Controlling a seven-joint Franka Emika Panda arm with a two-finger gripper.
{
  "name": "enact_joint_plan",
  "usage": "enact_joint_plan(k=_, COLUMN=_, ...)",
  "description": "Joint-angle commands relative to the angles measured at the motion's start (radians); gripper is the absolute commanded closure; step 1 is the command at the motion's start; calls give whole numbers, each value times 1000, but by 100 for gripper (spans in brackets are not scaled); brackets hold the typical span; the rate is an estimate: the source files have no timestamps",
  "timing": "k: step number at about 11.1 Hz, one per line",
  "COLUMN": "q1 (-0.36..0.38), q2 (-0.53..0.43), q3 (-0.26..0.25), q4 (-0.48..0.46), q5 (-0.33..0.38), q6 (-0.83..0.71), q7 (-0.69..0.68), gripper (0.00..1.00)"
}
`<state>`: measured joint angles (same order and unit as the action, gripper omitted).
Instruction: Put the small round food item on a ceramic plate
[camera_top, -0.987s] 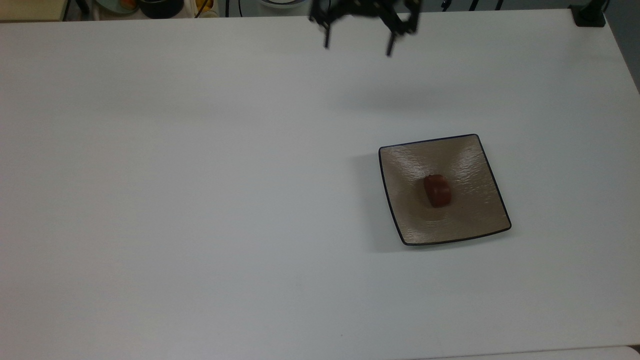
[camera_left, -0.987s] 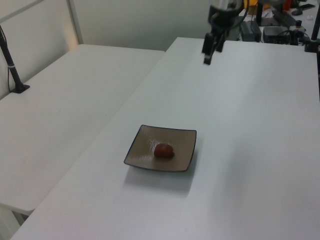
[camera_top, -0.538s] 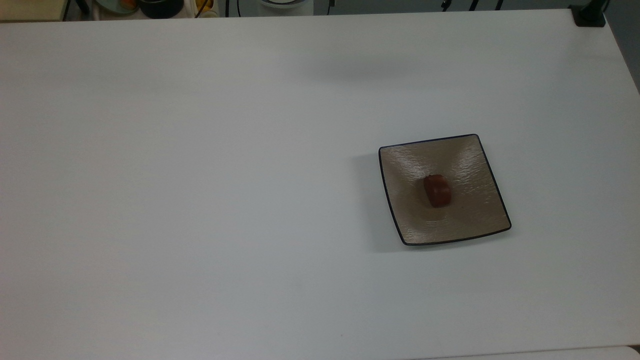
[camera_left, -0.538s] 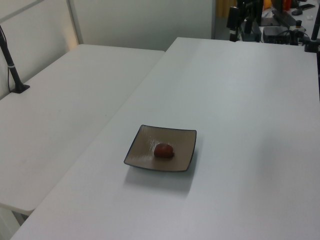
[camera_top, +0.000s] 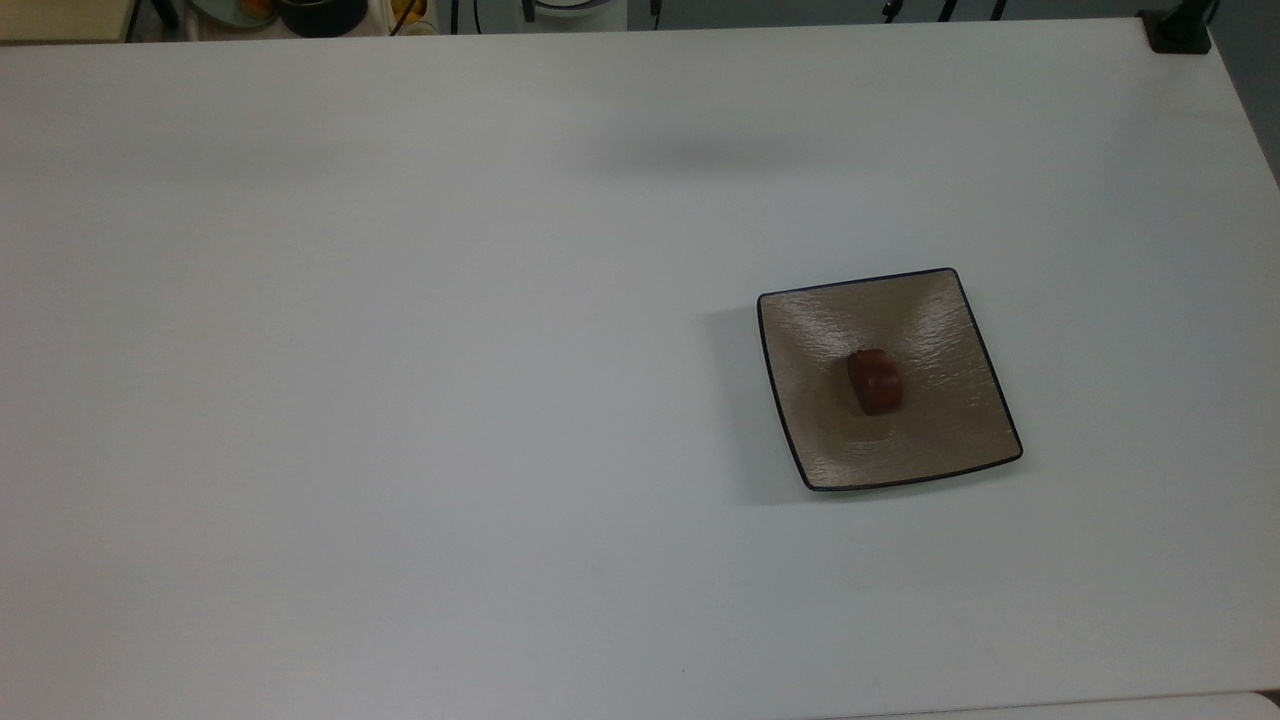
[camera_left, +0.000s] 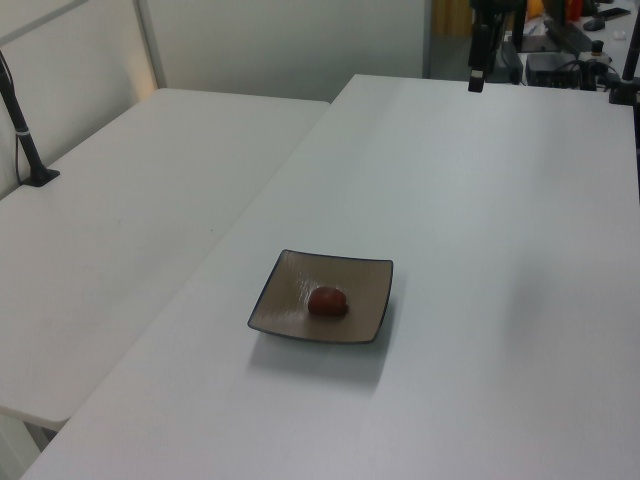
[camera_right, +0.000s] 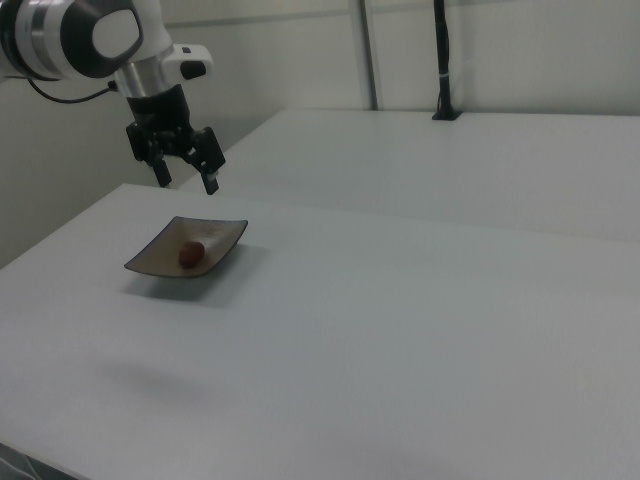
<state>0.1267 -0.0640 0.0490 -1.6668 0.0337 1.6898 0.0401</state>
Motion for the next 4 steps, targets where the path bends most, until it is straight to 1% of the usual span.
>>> enact_joint_plan(k=1, q1=-15, q2=-28, q3=-3, q4=-41, q5=40, q6=37, q7=-85, gripper=0)
enact_joint_plan(k=4, q1=-15, q2=-22, q3=-3, q4=-39, q5=40, q6=39, q7=-85, gripper=0)
